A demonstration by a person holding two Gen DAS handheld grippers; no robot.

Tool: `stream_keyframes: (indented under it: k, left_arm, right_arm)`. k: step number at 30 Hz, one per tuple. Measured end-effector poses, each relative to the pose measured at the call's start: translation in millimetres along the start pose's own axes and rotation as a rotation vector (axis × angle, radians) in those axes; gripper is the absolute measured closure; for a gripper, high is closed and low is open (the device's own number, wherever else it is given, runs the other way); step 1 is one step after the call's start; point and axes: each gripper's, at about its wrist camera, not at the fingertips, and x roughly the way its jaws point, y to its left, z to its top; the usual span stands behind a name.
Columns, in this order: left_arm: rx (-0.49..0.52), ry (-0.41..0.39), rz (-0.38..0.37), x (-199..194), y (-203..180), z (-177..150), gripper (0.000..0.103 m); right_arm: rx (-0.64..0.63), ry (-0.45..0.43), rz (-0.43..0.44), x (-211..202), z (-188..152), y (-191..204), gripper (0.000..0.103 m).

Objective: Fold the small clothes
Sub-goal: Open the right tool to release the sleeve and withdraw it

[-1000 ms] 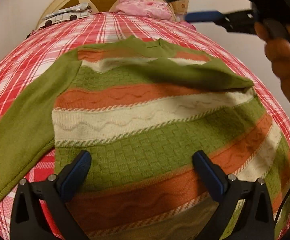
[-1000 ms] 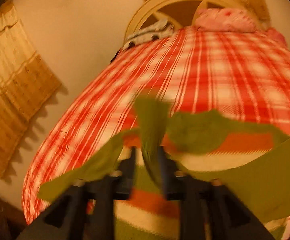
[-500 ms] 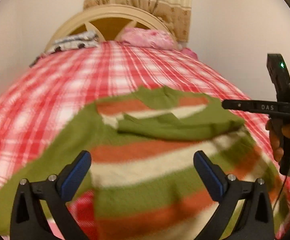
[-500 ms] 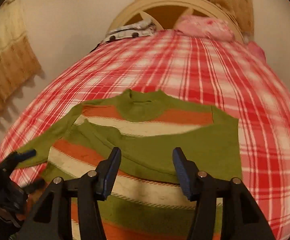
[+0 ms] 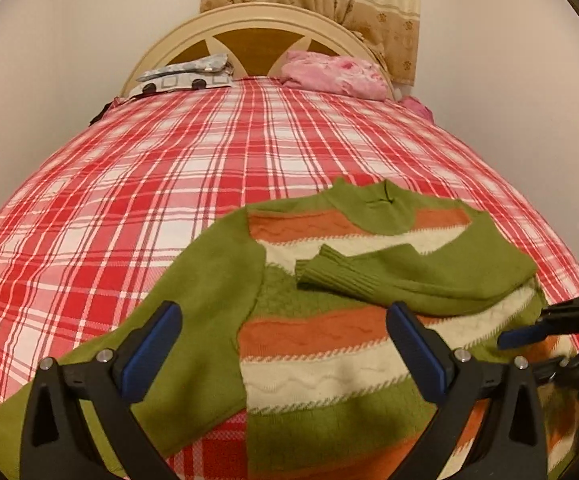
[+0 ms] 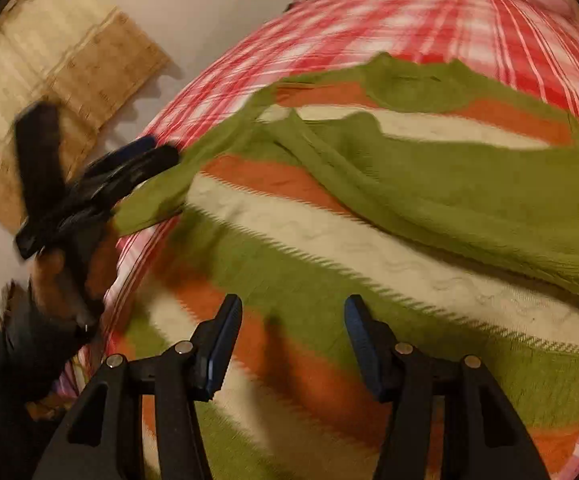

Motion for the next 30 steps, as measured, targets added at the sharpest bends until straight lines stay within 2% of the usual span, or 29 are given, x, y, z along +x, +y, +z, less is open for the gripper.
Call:
stream_keyframes:
  k: [1,3,5,8,10,12,14,16,19,23,27,30]
  left_arm:
    - [-0.008,-0.002,0.003,-0.2,0.6,1.3,0.000]
    - [-0.016,-0.011,-0.009,-3.5,0.5,1.7,0.000]
    - [-0.005,-0.018,0.004,-7.8,1.2,0.7,0.000]
    - [-0.006,-0.015,0.008,-12.5,7.7,-1.8,0.000]
    - [-0.007,-0.016,0.018,-14.8,15.9,-3.6,0.000]
    - [-0.002,-0.019,0.035,-14.8,22.5,-4.1,0.000]
    - [-0.014,-0.018,0.039,-9.4,30.0,-3.9,0.000]
    - [-0.030,-0.003,0.036,-0.8,31.3,-2.8,0.000]
    - [-0.047,0.024,-0.025,9.2,23.4,-3.2,0.000]
    - [0.011,0.040,-0.065,23.0,-1.1,-2.7,0.000]
    - [0.035,0.103,-0.115,44.7,-21.2,0.3,0.023]
    - [0.035,0.168,-0.102,65.6,-29.2,-1.7,0.032]
  right_arm:
    - [0.013,-0.049,0.009,-4.9,9.3,1.2,0.048]
    - [0.019,-0.133,-0.031,-8.4,24.6,4.2,0.048]
    - [0.031,-0.181,-0.064,3.3,46.9,4.6,0.048]
    - [0.033,-0.125,-0.089,42.8,73.4,-1.8,0.048]
    - [0.043,-0.057,-0.088,67.9,76.5,-6.4,0.048]
    - [0.065,-0.016,-0.026,75.8,67.8,-6.8,0.048]
    - [0.022,0.003,0.078,73.4,53.0,10.3,0.046]
    - [-0.054,0.061,0.174,70.9,35.4,34.6,0.046]
    - [-0.117,0.070,0.167,61.4,15.3,52.5,0.046]
    - [-0.061,-0.007,0.180,38.9,-3.5,41.8,0.046]
    - [-0.001,-0.095,0.091,23.5,-23.2,31.1,0.038]
    - [-0.021,-0.150,0.070,20.7,-33.2,34.9,0.038]
